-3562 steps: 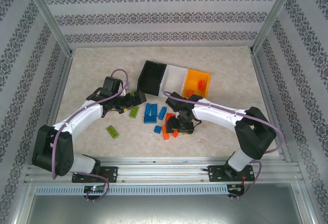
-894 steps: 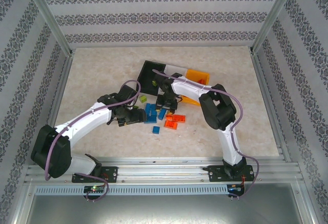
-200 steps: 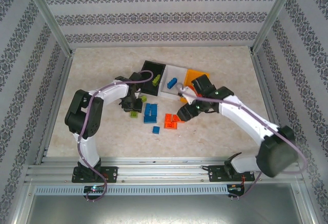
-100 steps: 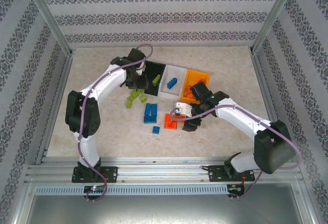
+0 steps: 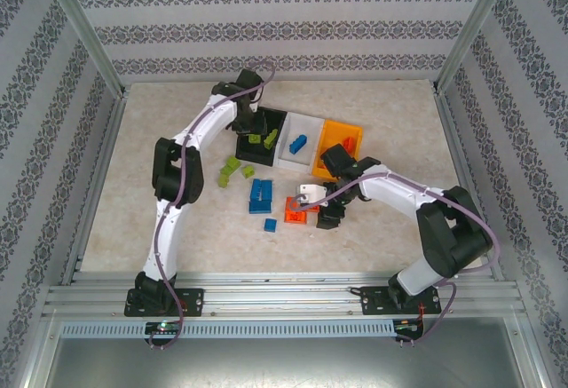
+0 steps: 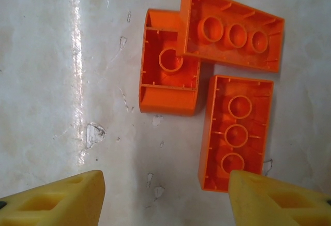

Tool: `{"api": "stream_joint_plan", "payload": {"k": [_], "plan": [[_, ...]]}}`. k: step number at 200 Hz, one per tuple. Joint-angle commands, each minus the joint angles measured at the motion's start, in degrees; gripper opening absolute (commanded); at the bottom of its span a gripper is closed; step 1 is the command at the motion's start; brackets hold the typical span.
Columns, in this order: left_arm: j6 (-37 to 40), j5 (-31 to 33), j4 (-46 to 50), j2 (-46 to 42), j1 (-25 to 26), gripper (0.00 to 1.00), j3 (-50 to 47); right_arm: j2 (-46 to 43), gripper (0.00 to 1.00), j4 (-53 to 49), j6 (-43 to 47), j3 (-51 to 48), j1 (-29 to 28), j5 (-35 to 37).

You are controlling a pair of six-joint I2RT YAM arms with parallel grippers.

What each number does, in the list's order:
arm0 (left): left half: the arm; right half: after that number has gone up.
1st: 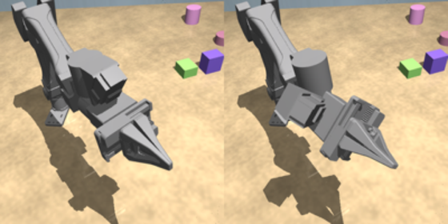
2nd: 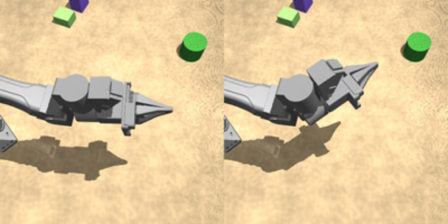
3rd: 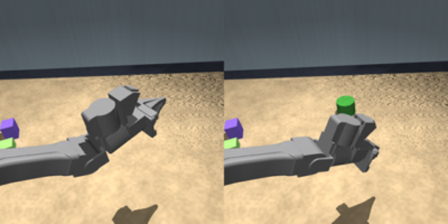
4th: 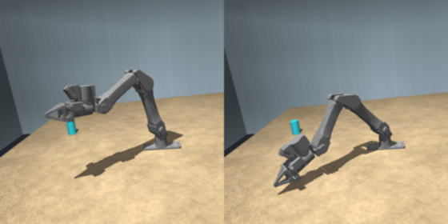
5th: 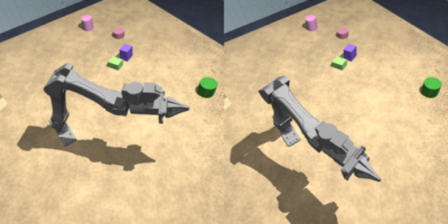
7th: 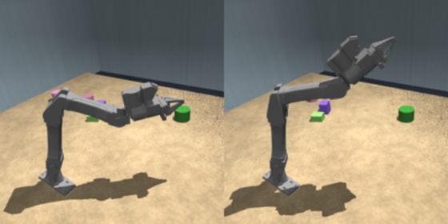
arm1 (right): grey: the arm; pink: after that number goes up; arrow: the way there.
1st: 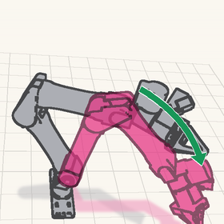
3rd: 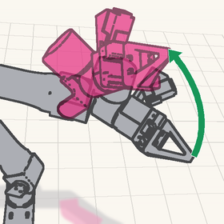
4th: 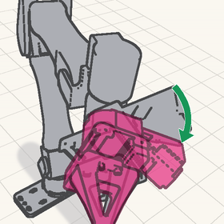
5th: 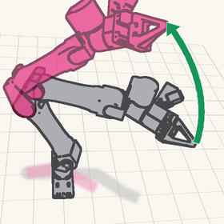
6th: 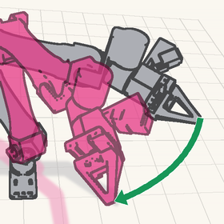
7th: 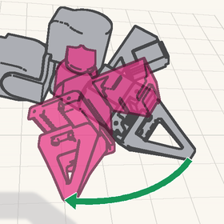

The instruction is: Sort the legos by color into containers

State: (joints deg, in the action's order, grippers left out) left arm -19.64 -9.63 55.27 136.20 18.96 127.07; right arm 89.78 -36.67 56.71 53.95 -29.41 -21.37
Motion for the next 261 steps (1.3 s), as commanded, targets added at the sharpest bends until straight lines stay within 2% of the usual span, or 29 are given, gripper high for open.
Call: {"api": "stream_joint_plan", "payload": {"k": [1,31,102,145,175,205,243,261], "plan": [[-0.33,-1.93,2.25,1.67,-0.34,0.39,2.78,1.16,0.65,-1.77,3.01,2.17,-0.04,0.88],[-1.12,-2.69,2.17,1.85,-0.33,0.48,3.50,3.13,0.65,-0.73,2.64,2.89,0.14,1.85],[-2.08,-3.22,2.49,-3.45,-0.33,0.51,0.71,6.62,0.65,1.87,0.82,4.40,0.24,2.27],[-1.85,-2.93,2.15,-10.15,-0.38,0.52,-5.60,11.13,0.64,2.12,-0.27,7.29,-0.63,4.94],[-1.82,-2.61,0.37,-15.96,-0.35,0.53,-13.49,13.27,0.59,1.51,-0.34,8.53,-1.31,6.26],[-2.33,-1.98,-2.29,-22.95,-0.34,0.53,-23.97,13.63,0.47,1.51,-1.60,8.56,-2.14,6.42],[-3.31,-1.40,-4.67,-30.60,-0.34,0.53,-35.46,13.93,0.17,1.16,-4.39,9.55,-2.75,6.60],[-3.63,-0.98,-4.85,-33.40,-0.37,0.53,-39.15,13.69,0.05,0.68,-6.18,10.27,-2.94,6.28]]}}
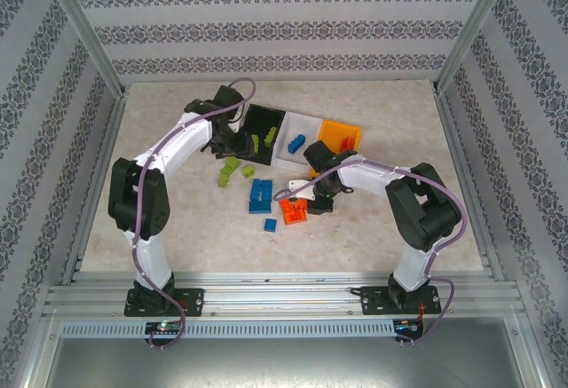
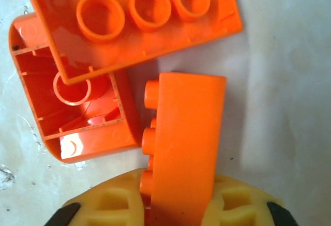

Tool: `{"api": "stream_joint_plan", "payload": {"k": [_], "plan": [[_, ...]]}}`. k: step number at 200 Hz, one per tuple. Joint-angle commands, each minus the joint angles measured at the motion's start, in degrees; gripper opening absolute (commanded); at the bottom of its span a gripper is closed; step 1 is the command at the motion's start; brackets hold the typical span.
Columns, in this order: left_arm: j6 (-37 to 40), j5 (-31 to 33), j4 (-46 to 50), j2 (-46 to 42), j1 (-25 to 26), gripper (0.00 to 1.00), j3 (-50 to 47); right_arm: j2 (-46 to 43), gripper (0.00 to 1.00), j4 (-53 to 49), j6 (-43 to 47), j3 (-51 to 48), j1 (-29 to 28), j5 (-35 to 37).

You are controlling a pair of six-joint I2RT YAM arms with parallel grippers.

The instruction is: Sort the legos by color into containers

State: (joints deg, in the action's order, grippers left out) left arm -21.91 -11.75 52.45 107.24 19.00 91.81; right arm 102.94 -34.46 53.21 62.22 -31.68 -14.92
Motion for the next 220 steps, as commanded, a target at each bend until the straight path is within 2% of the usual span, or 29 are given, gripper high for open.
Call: {"api": "stream_joint_plan", "payload": {"k": [1,14,50,71,88,121,137,167,194,220], "plan": [[-1.32,1.14,-2.06,-4.77,-0.39,0.53,-4.04,0.48,0.05,-1.55,-2.86,2.02,-0.71,-0.18],[-1.38,1.66,-2.09,-6.64,-0.54,0.53,-6.24,-0.49,0.00,-1.39,-3.90,1.89,-0.91,-0.50],[-2.29,2.27,-2.07,-11.33,-0.60,0.54,-11.20,-6.06,0.00,-0.69,-6.92,0.27,-1.10,-1.35],[-3.93,1.61,-3.10,-13.46,-0.87,0.54,-14.57,-11.49,0.00,0.18,-11.63,-0.16,-0.55,-2.92],[-6.33,-0.41,-4.96,-15.22,-1.14,0.54,-17.73,-16.31,0.00,3.07,-19.10,-0.59,1.00,-4.32],[-11.06,-3.72,-8.94,-17.60,-0.52,0.54,-22.80,-21.25,0.01,6.99,-40.81,1.25,5.78,-4.06],[-11.39,-3.46,-8.49,-17.34,1.14,0.54,-22.38,-19.39,0.02,4.13,-51.17,4.71,8.06,-2.63],[-11.69,-3.74,-6.78,-14.45,5.48,0.58,-18.63,-10.09,0.02,-9.69,-64.16,16.28,12.94,0.60],[-13.12,-4.38,-7.01,-12.20,7.64,0.60,-16.67,-0.30,0.02,-18.79,-68.21,24.85,16.72,-0.29],[-15.15,-4.63,-8.58,-12.06,7.75,0.61,-17.72,5.43,0.03,-19.35,-69.18,28.48,18.92,0.23]]}}
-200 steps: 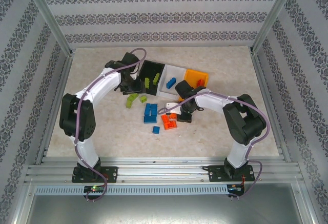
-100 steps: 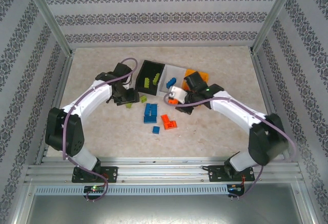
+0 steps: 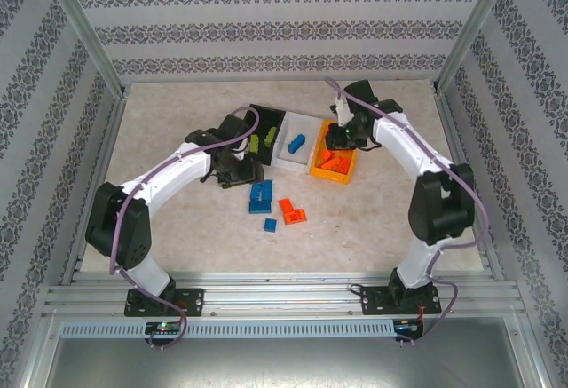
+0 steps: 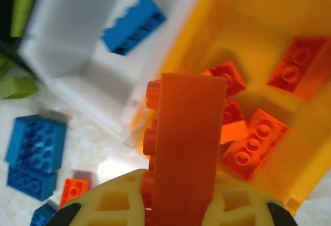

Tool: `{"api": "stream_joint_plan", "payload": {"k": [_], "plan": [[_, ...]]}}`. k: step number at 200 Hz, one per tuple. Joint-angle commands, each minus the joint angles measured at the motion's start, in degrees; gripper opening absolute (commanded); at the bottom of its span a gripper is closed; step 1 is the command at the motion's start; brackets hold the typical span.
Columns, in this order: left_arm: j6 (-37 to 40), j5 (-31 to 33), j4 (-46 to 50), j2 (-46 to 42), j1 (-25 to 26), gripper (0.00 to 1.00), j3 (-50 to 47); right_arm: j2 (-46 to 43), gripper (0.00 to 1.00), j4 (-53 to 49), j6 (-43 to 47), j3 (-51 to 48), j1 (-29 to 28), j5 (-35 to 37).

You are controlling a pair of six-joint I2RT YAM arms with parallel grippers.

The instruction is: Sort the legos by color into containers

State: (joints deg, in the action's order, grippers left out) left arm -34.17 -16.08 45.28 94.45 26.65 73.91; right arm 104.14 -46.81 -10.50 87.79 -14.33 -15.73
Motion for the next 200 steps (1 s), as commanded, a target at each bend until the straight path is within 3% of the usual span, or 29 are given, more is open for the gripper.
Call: {"api": "stream_joint_plan", "payload": {"k": [1,34,57,94,114,127,200], "plan": [[-2.90,-0.20,-1.37,0.73,0.17,0.61,0.18,4.50,0.03,-6.99,-5.52,3.00,1.62,1.04],[-1.70,2.63,0.73,1.47,0.07,0.64,1.89,8.64,0.06,-6.39,-5.80,5.21,3.09,0.74],[-0.94,2.94,1.68,2.52,0.05,0.64,3.20,9.83,0.17,-6.89,-5.16,6.25,3.09,0.96],[-1.65,2.50,0.79,3.67,-0.01,0.64,3.61,10.03,0.24,-6.73,-4.86,5.74,3.49,0.54],[-1.91,2.12,0.51,4.32,-0.02,0.64,4.08,10.04,0.34,-6.73,-4.70,5.68,3.62,0.86],[-1.89,2.10,0.56,4.64,0.02,0.64,4.39,9.94,0.46,-6.77,-4.62,5.77,3.69,1.00],[-0.38,3.10,2.21,6.02,0.20,0.64,4.61,2.70,0.48,-3.23,-4.07,3.65,2.37,0.49]]}}
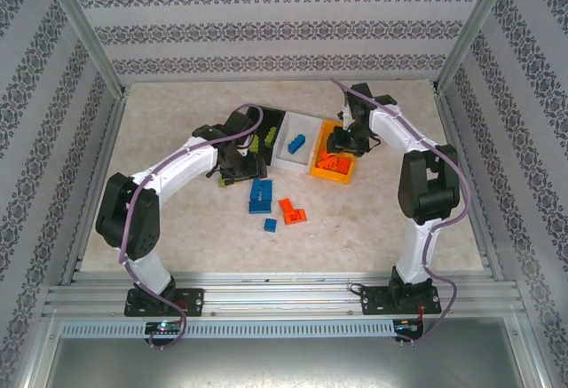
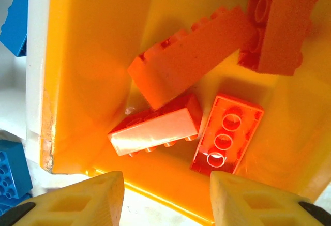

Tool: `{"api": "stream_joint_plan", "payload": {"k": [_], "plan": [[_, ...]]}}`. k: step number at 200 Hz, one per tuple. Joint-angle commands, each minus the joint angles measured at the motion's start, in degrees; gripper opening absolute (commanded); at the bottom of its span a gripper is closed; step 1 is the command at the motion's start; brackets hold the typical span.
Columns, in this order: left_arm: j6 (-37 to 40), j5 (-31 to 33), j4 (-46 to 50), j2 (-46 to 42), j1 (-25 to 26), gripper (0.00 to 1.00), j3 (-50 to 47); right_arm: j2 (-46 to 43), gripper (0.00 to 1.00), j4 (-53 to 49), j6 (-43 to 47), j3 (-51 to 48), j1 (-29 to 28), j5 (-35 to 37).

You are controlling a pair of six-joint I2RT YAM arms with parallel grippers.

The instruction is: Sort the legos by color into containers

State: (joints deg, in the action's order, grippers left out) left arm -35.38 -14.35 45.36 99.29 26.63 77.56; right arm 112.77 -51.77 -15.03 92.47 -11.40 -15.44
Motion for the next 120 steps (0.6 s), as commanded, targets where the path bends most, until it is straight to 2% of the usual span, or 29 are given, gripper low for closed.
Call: {"api": "stream_joint_plan", "payload": {"k": [1,33,53,72,120], "plan": [[0.83,1.40,2.15,1.22,0.24,0.64,0.90,-6.18,0.48,1.92,0.45,-1.26,-0.69,0.05],[1.37,1.83,2.10,1.08,1.11,0.64,-1.59,-15.90,0.48,11.82,5.63,-11.60,-6.36,-5.30],[1.37,2.19,1.25,1.15,1.49,0.64,-2.91,-20.79,0.48,14.29,11.99,-17.31,-12.70,-4.42],[2.03,2.74,0.71,2.15,1.58,0.61,-3.03,-23.58,0.48,15.16,14.09,-21.11,-17.57,-3.42],[4.81,2.98,-0.13,6.33,1.58,0.55,-1.91,-28.98,0.47,18.04,9.80,-27.73,-19.78,-2.95]]}}
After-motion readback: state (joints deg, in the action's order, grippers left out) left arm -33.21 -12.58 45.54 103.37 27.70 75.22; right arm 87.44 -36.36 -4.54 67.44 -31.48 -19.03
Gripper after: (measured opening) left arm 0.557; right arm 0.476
